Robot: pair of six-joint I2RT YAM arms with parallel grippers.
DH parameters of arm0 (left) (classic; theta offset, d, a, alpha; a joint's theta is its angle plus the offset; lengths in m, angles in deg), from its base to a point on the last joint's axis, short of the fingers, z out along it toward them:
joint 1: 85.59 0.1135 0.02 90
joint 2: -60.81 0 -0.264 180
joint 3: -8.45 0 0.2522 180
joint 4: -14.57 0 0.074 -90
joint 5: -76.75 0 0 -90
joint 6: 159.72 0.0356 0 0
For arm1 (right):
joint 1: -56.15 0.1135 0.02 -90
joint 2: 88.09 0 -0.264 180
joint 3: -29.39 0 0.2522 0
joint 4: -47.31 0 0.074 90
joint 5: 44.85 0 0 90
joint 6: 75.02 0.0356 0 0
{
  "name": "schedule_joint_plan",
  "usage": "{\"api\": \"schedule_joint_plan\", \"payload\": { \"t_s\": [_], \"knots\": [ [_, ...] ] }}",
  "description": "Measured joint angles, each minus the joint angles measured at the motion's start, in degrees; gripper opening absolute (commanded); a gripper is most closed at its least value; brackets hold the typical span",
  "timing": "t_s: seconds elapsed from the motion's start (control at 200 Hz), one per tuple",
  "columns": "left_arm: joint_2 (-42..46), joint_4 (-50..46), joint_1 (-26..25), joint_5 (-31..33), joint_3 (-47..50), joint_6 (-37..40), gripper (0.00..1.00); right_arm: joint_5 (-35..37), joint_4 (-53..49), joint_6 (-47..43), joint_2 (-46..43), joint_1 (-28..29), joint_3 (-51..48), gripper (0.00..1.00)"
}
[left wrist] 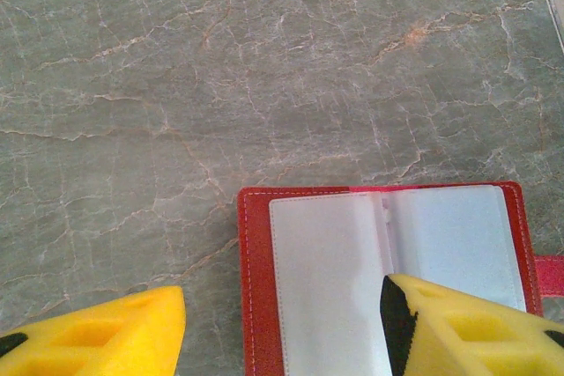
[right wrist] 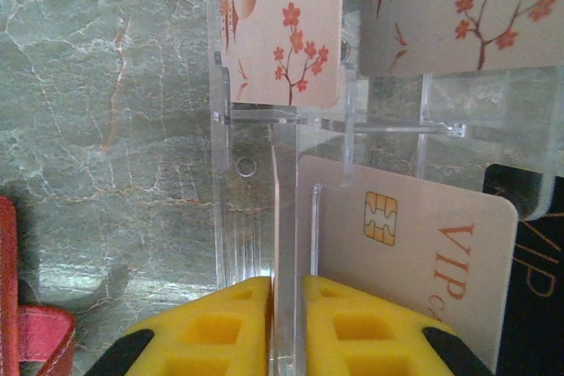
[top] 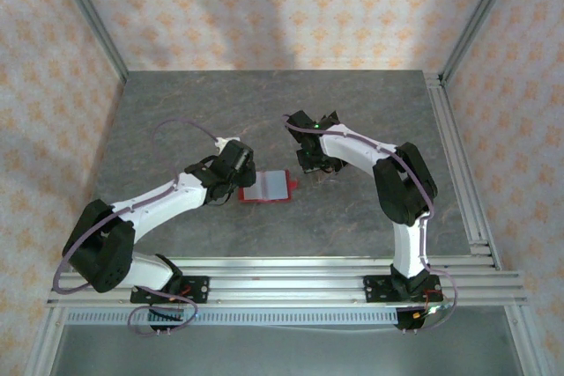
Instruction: Put the credit cards into the card holder
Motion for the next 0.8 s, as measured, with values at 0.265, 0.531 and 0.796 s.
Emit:
{"api": "schedule_joint_plan", "payload": {
  "t_s": [0.265,0.531,0.796],
  "knots": [
    [0.00,0.15,0.00,0.00,0.00,0.00,0.61,0.02,-0.02,-0.02,0.00,-0.02,0.00,0.11],
    [-0.02,0.17,0.00,-0.02,0.00,0.00,0.61,0.02,-0.09,-0.04,-0.22,-0.28,0.00,0.11],
    [-0.04,0.35,-0.02,-0.02,0.00,-0.02,0.61,0.04,-0.46,-0.20,-1.42,-0.33,0.13,0.11]
  ]
}}
